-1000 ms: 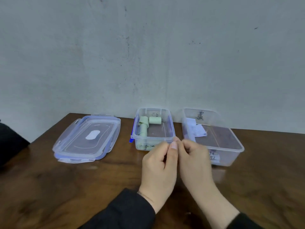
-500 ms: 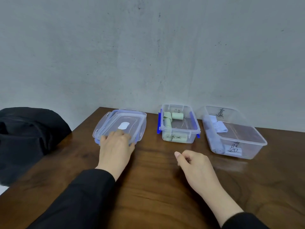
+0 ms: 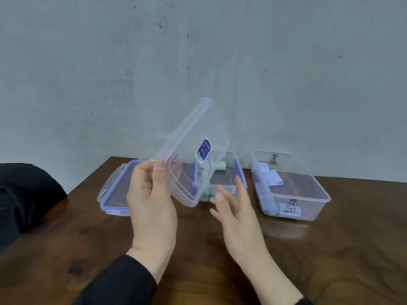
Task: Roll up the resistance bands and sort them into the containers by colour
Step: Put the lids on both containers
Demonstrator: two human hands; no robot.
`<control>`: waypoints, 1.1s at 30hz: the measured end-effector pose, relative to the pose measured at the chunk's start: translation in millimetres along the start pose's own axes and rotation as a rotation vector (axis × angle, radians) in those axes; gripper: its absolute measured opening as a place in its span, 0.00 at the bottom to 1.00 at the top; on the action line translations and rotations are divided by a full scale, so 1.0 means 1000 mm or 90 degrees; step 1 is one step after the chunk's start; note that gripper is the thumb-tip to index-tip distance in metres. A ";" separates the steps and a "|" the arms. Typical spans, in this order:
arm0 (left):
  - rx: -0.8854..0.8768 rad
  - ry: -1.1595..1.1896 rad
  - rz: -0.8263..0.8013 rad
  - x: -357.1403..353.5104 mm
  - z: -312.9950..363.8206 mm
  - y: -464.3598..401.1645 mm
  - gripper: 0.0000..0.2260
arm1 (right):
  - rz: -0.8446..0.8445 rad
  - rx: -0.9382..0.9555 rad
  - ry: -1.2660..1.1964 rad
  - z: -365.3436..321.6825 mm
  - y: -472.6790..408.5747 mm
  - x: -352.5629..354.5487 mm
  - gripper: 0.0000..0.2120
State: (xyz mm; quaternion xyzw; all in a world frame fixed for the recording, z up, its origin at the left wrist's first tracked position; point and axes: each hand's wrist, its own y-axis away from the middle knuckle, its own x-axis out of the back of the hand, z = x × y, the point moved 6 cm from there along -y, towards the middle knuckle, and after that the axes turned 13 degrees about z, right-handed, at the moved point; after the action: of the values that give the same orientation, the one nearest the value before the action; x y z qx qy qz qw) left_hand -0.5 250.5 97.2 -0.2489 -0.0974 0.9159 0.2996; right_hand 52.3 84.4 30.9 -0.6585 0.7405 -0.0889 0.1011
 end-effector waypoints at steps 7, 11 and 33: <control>0.263 0.187 -0.075 -0.054 -0.030 0.024 0.16 | 0.173 0.050 -0.147 -0.018 -0.036 0.025 0.16; 0.150 -0.029 -0.132 -0.061 -0.063 0.012 0.12 | 0.221 0.144 0.069 -0.010 -0.061 0.034 0.14; 0.126 -0.230 -0.189 -0.062 -0.116 -0.006 0.12 | 0.174 -0.013 0.176 0.042 -0.090 0.031 0.27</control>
State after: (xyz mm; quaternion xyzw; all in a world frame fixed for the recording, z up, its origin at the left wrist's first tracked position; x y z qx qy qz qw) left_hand 105.3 221.7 24.2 -0.0337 -0.0948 0.8965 0.4315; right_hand 146.2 43.6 13.5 -0.5345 0.8306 -0.1563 0.0032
